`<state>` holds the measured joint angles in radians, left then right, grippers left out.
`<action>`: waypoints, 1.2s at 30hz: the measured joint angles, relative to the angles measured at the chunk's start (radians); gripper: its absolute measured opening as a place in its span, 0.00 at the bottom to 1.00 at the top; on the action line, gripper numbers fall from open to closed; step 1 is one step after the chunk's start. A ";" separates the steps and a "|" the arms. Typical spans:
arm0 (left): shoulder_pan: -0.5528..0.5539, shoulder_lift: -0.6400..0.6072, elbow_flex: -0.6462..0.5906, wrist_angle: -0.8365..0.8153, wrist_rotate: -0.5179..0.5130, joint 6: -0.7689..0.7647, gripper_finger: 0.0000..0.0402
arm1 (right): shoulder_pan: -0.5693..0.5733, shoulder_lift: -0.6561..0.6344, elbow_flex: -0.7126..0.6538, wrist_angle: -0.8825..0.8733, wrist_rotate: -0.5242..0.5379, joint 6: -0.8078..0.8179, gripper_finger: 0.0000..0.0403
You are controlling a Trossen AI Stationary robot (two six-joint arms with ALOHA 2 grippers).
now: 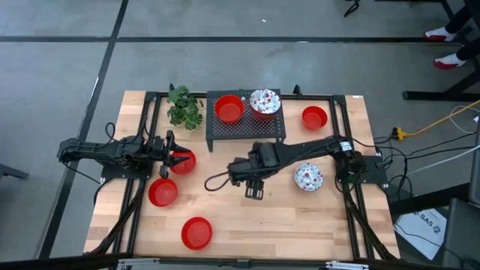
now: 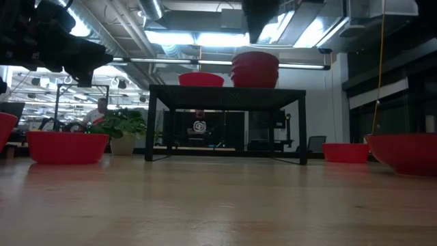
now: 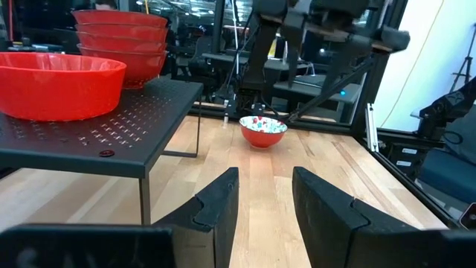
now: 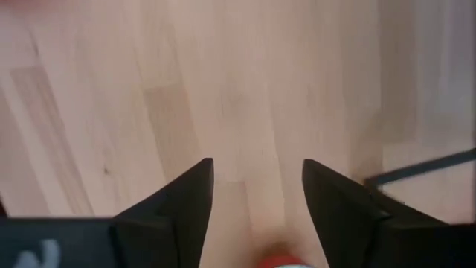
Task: Pick & Place Mini bowls
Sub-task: Stack the white bowl on the top of the white bowl on the shelf
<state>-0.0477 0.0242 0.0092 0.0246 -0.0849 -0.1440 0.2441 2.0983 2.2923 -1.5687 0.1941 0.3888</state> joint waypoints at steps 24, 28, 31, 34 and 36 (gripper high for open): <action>0.000 0.000 0.000 0.000 0.000 0.000 0.31 | 0.147 -0.581 -1.065 0.398 -0.109 0.694 0.48; 0.000 0.000 0.000 0.001 0.000 0.000 0.31 | 0.170 -0.595 -1.111 0.399 -0.119 0.767 0.48; 0.000 0.000 0.000 0.001 0.000 0.000 0.31 | 0.179 -0.595 -1.138 0.432 -0.144 0.789 0.48; 0.000 0.000 0.000 0.001 0.000 0.000 0.31 | 0.179 -0.595 -1.155 0.457 -0.168 0.789 0.48; 0.000 0.000 0.000 0.001 0.000 0.000 0.31 | 0.179 -0.589 -1.155 0.454 -0.169 0.789 0.48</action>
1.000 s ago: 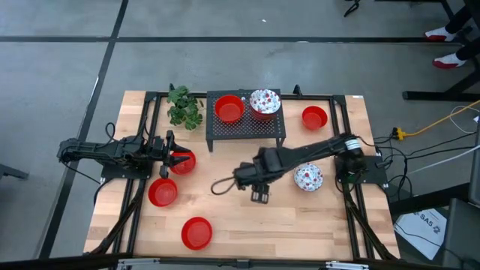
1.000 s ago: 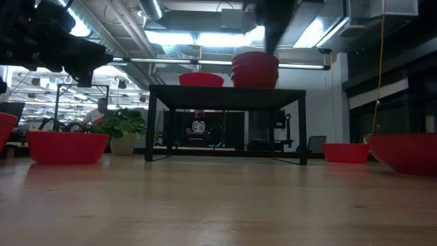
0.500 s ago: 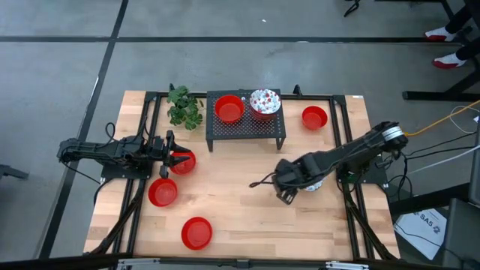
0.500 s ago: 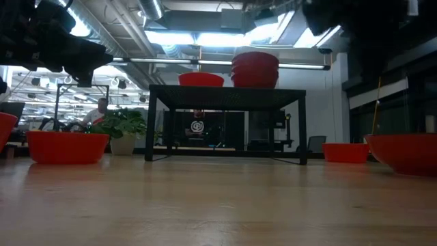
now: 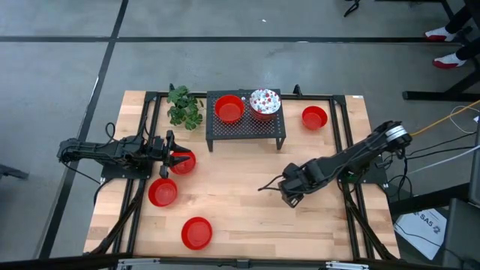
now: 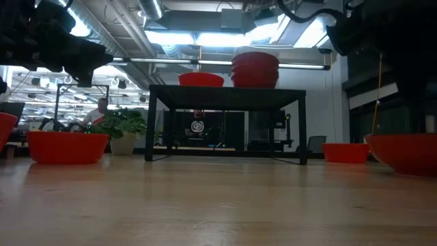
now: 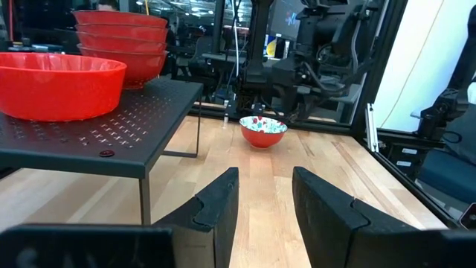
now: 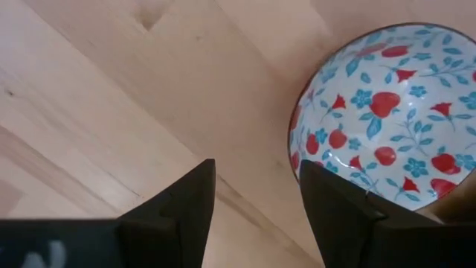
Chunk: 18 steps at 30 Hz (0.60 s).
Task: Pick & Place Mini bowls
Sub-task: Stack the white bowl on the top of the white bowl on the shelf
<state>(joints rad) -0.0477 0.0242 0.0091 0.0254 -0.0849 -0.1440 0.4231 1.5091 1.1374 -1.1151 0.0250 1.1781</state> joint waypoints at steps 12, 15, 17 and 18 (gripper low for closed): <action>0.000 0.000 0.000 0.000 0.000 0.000 0.31 | -0.001 0.008 -0.029 -0.034 0.035 -0.007 0.48; 0.000 0.000 0.000 0.000 0.000 0.000 0.31 | 0.000 0.008 -0.090 0.056 0.002 -0.004 0.48; 0.000 0.000 0.000 0.000 0.000 0.000 0.31 | 0.000 0.009 -0.129 0.100 -0.006 -0.002 0.48; 0.000 0.000 0.000 0.000 0.000 0.000 0.31 | 0.000 0.009 -0.146 0.115 -0.001 0.008 0.48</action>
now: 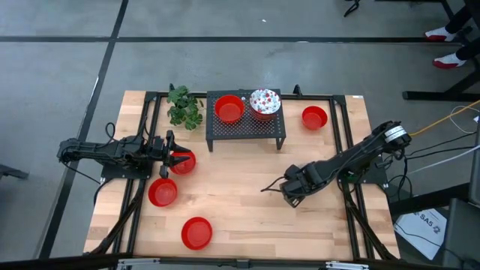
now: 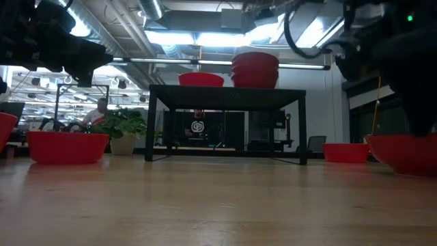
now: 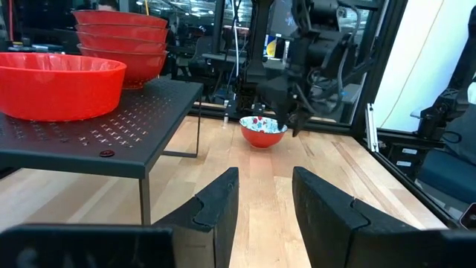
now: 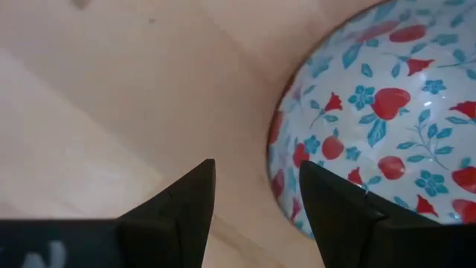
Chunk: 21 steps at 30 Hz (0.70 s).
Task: Pick & Place Mini bowls
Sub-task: Stack the white bowl on the top of the white bowl on the shelf
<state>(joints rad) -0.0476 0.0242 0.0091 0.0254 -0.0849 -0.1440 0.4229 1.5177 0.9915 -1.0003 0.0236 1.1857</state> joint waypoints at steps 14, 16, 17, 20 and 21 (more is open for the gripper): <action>0.000 0.000 0.000 0.000 0.000 0.000 0.31 | -0.001 0.000 -0.074 0.029 0.036 0.082 0.31; 0.000 0.000 0.000 0.000 0.000 0.000 0.31 | -0.001 0.000 -0.073 0.048 0.036 0.101 0.21; 0.000 0.000 0.000 0.000 0.000 0.000 0.31 | -0.001 0.000 -0.074 0.060 0.037 0.101 0.16; 0.000 0.000 0.000 0.000 0.000 0.000 0.31 | -0.001 -0.004 -0.071 0.066 0.056 0.085 0.05; 0.000 0.000 0.000 0.000 0.000 0.000 0.31 | -0.001 -0.004 -0.070 0.065 0.059 0.091 0.05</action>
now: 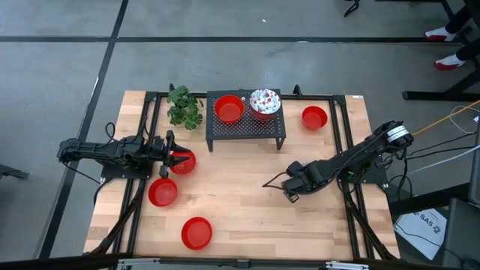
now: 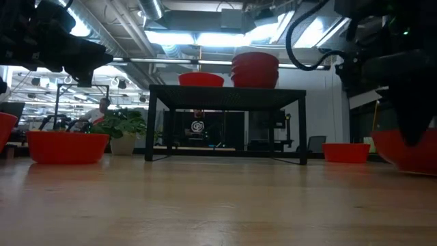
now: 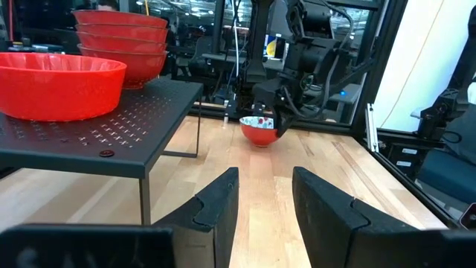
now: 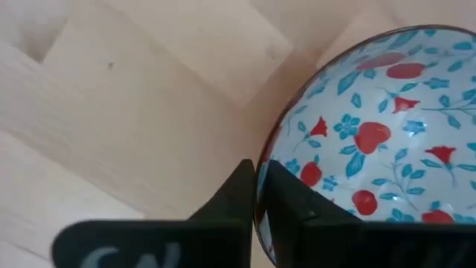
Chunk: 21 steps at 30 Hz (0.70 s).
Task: Pick & Place Mini bowls
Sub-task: Stack the white bowl on the top of the white bowl on the shelf
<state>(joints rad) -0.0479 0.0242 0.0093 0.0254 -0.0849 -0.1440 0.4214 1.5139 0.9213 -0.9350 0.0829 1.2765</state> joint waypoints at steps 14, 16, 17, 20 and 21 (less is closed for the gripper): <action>0.000 0.000 0.000 0.000 0.000 0.000 0.31 | -0.064 0.005 0.153 -0.124 0.021 -0.045 0.03; 0.000 0.000 0.000 0.000 0.000 0.000 0.31 | -0.081 0.005 0.184 -0.182 0.035 -0.055 0.03; 0.000 0.000 0.000 0.000 0.000 0.000 0.31 | -0.088 0.005 0.204 -0.212 0.044 -0.061 0.03; 0.000 0.000 0.000 0.000 0.000 0.000 0.31 | -0.109 0.005 0.278 -0.309 0.085 -0.087 0.03; 0.000 0.000 0.000 0.000 0.000 0.000 0.31 | -0.116 0.005 0.305 -0.342 0.100 -0.098 0.03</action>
<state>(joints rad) -0.0479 0.0242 0.0090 0.0254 -0.0849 -0.1440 0.3052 1.5185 1.2263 -1.2773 0.1827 1.1786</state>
